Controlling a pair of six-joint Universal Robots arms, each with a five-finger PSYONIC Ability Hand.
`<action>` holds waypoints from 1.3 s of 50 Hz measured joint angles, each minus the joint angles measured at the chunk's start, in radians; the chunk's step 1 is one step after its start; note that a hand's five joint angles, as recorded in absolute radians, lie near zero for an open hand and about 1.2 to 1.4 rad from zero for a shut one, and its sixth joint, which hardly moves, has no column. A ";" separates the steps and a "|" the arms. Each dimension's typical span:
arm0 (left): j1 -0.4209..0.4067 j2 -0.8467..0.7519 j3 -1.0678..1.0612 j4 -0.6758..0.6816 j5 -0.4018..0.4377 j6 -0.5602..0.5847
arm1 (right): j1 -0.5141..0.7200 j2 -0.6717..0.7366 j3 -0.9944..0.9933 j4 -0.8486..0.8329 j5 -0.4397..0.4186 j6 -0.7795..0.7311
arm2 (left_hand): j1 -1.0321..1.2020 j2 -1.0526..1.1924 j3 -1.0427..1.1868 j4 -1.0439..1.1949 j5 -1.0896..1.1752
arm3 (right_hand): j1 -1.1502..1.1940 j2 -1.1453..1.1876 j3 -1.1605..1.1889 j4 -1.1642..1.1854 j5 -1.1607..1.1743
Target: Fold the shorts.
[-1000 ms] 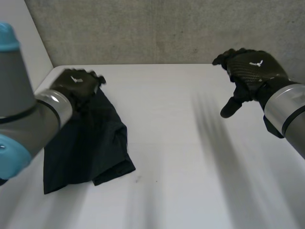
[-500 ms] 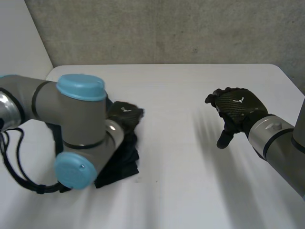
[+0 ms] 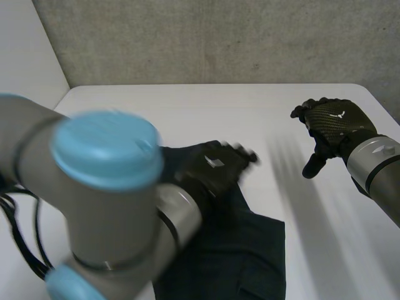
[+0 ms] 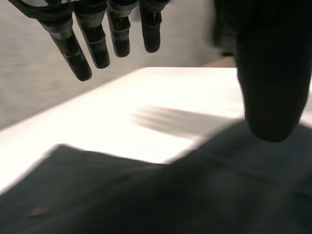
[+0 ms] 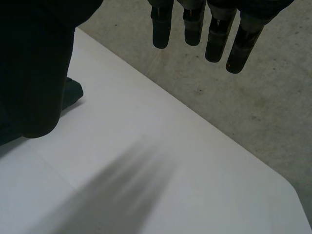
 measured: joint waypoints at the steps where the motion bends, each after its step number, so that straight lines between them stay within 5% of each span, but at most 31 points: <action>1: 0.043 0.011 0.003 0.002 -0.012 0.002 | 0.001 0.001 0.000 0.000 0.000 0.000 | 0.000 0.000 0.000 0.000 0.000 | 0.000 0.000 0.000 0.000 0.000; 7: 0.181 0.017 0.036 0.010 -0.034 0.020 | 0.002 0.002 0.001 -0.001 0.000 0.000 | 0.005 0.003 0.003 0.002 0.006 | 0.000 0.000 0.000 0.000 0.000; 11: 0.321 -0.089 0.132 0.012 -0.044 0.082 | 0.006 0.003 0.004 -0.002 0.000 0.000 | 0.022 0.026 0.013 0.019 0.034 | 0.000 0.000 0.000 0.000 0.000; 17: 0.409 -0.253 0.257 0.003 -0.044 0.127 | 0.013 0.008 0.008 -0.003 0.000 0.000 | 0.045 0.046 0.039 0.046 0.054 | 0.000 0.000 0.000 0.000 0.000; 34: 0.436 -0.493 0.442 -0.067 -0.024 0.135 | 0.018 0.021 0.013 -0.022 0.005 -0.002 | 0.064 0.065 0.057 0.065 0.074 | 0.000 0.000 0.000 0.000 0.000; 43: 0.437 -0.523 0.470 -0.081 0.023 0.157 | 0.019 0.031 0.014 -0.023 0.005 -0.003 | 0.518 0.507 0.502 0.498 0.492 | 0.000 0.000 0.000 0.000 0.000; 47: 0.440 -0.538 0.499 -0.089 0.022 0.195 | 0.019 0.042 0.013 -0.023 0.005 -0.003 | 0.840 0.851 0.848 0.858 0.847 | 0.000 0.000 0.000 0.000 0.000; 65: 0.521 -0.474 0.592 -0.023 -0.052 0.257 | 0.020 0.059 0.007 -0.023 0.006 -0.004 | 0.875 0.938 0.925 0.945 0.915 | 0.000 0.000 0.000 0.000 0.000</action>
